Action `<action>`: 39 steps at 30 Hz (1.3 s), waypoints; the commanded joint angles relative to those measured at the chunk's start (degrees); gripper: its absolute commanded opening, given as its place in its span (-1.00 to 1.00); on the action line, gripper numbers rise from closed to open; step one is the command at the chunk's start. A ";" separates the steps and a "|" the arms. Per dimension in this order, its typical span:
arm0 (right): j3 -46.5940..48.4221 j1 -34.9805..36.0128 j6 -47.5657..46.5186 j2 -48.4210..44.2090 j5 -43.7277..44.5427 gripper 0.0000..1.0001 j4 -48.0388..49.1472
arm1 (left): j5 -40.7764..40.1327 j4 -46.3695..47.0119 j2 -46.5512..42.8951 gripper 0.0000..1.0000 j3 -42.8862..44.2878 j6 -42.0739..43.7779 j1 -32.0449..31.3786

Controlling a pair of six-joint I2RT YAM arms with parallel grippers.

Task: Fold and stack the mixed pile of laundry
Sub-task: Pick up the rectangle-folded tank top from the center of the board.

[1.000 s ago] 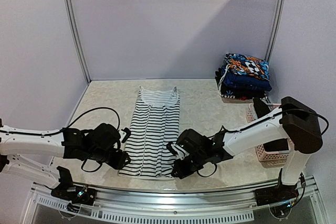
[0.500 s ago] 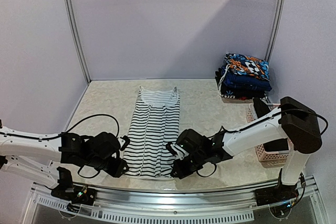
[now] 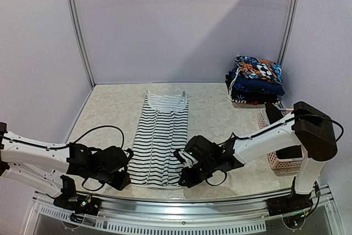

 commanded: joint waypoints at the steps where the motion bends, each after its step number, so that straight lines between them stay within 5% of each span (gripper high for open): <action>1: -4.07 0.79 -0.02 5.10 3.18 -1.00 -9.08 | -1.70 0.62 2.15 -0.38 0.10 -1.22 -1.92; 6: -4.58 0.74 -0.01 4.50 3.44 -1.00 -9.18 | -2.99 0.69 5.39 -0.56 1.07 -2.38 -3.36; 11: -5.79 0.74 -0.17 2.82 5.15 -1.00 -11.15 | -2.73 2.37 7.02 -1.00 1.93 -3.69 -5.00; 25: -10.25 0.78 0.31 -3.82 6.99 -1.00 -13.69 | -1.96 6.55 14.94 -1.00 6.71 -6.64 -10.25; 39: -6.69 0.78 0.18 -10.05 13.96 -1.00 -19.86 | -9.81 -2.46 7.55 -1.00 9.94 -7.89 -10.89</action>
